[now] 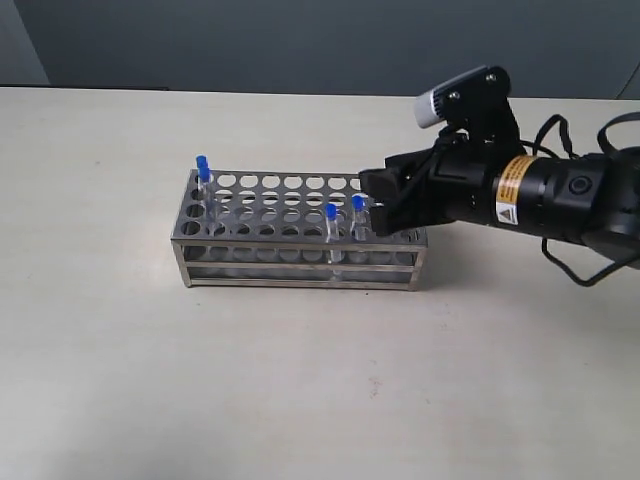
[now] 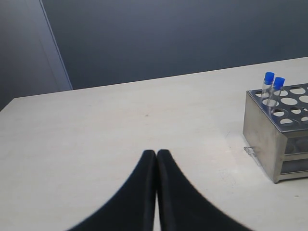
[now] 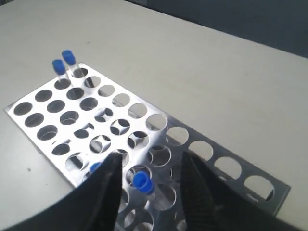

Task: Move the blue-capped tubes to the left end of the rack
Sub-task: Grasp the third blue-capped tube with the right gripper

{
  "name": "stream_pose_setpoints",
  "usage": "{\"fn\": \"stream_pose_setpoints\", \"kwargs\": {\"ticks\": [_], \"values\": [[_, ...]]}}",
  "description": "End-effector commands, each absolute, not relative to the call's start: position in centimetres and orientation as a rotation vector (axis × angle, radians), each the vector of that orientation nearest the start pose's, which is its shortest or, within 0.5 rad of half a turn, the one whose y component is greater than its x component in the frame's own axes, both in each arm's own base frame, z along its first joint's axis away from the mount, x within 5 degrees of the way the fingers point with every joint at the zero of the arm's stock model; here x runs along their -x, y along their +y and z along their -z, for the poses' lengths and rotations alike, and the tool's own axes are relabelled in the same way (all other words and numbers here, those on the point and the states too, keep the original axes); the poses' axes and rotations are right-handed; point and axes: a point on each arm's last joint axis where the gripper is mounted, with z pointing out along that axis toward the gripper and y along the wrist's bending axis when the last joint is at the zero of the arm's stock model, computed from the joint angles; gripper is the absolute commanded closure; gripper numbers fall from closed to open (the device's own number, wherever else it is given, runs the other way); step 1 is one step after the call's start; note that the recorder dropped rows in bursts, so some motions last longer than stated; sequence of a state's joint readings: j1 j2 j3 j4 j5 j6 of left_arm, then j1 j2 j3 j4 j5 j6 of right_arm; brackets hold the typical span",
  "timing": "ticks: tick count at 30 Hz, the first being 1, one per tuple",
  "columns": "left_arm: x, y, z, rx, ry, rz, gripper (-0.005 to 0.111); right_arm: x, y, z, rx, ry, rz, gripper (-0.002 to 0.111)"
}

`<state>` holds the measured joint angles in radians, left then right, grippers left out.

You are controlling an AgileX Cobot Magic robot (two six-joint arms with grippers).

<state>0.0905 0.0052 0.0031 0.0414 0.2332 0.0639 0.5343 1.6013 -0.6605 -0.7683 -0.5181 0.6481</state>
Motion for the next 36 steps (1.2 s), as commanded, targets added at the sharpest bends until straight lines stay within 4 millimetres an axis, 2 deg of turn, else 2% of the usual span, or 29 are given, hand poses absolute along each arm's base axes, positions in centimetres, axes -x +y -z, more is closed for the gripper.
{"fn": "stream_pose_setpoints", "kwargs": {"ticks": [1, 11, 23, 30, 33, 36], "values": [[-5.5, 0.6, -19.2, -0.008, 1.718, -0.152, 0.106, -24.2, 18.0, -19.2, 0.799, 1.857, -0.714, 0.069], [-5.5, 0.6, -19.2, -0.008, 1.718, -0.152, 0.106, -24.6, 18.7, -17.2, 0.789, 1.863, -0.780, 0.069], [-5.5, 0.6, -19.2, -0.008, 1.718, -0.152, 0.106, -26.1, 19.4, -15.1, 0.800, 1.923, -0.762, 0.069], [-5.5, 0.6, -19.2, -0.008, 1.718, -0.152, 0.106, -26.2, 19.5, -13.8, 0.805, 1.964, -0.760, 0.070], [-5.5, 0.6, -19.2, -0.008, 1.718, -0.152, 0.106, -26.2, 19.5, -13.8, 0.804, 1.958, -0.766, 0.081], [-5.5, 0.6, -19.2, -0.008, 1.718, -0.152, 0.106, -26.2, 19.6, -13.9, 0.803, 1.951, -0.772, 0.108]]}}
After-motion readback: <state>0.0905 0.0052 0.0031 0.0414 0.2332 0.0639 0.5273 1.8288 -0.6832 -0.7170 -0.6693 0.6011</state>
